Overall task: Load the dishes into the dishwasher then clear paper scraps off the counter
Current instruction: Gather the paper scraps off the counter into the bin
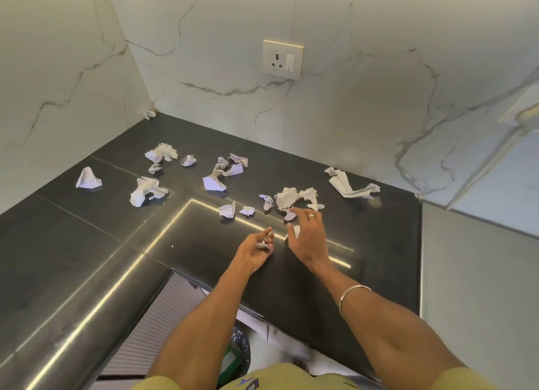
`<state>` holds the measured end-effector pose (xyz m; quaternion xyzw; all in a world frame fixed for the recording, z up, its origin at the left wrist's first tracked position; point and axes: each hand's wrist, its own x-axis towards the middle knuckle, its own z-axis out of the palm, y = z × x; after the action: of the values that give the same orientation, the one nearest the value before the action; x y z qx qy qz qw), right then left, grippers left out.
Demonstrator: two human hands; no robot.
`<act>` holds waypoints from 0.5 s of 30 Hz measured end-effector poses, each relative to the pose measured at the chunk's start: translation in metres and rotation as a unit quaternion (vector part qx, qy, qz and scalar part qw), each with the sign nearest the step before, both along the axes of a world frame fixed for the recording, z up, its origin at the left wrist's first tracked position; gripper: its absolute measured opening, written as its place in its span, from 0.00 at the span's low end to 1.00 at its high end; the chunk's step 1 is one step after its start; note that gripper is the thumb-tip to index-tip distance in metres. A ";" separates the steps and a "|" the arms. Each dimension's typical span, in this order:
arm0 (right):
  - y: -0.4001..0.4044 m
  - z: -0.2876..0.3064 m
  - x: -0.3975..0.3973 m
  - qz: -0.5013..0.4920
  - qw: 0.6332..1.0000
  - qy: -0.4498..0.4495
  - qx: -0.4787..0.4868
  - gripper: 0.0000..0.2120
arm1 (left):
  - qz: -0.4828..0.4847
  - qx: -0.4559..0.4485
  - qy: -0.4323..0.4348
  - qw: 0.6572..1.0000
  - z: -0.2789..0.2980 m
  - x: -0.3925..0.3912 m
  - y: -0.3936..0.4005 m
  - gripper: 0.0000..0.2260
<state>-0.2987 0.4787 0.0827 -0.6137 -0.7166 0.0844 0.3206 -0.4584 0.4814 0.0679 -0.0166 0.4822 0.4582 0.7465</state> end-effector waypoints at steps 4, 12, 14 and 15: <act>-0.004 -0.023 0.019 0.019 0.997 0.020 -0.076 0.24 | 0.036 0.008 -0.006 0.999 -0.003 0.004 0.003 0.21; -0.025 -0.055 0.026 0.002 0.990 0.107 -0.097 0.21 | 0.076 0.084 0.006 0.994 -0.015 0.021 0.005 0.16; -0.023 -0.056 0.026 0.007 0.990 0.103 -0.098 0.20 | 0.084 0.101 0.038 0.991 -0.018 0.026 0.000 0.13; -0.023 -0.056 0.026 0.009 0.991 0.096 -0.097 0.19 | 0.087 0.111 0.053 0.989 -0.020 0.029 -0.003 0.12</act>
<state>-0.2723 0.4556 0.0271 -0.6243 -0.6764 0.2156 0.3261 -0.4299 0.4789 0.0483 0.0489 0.4639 0.5722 0.6745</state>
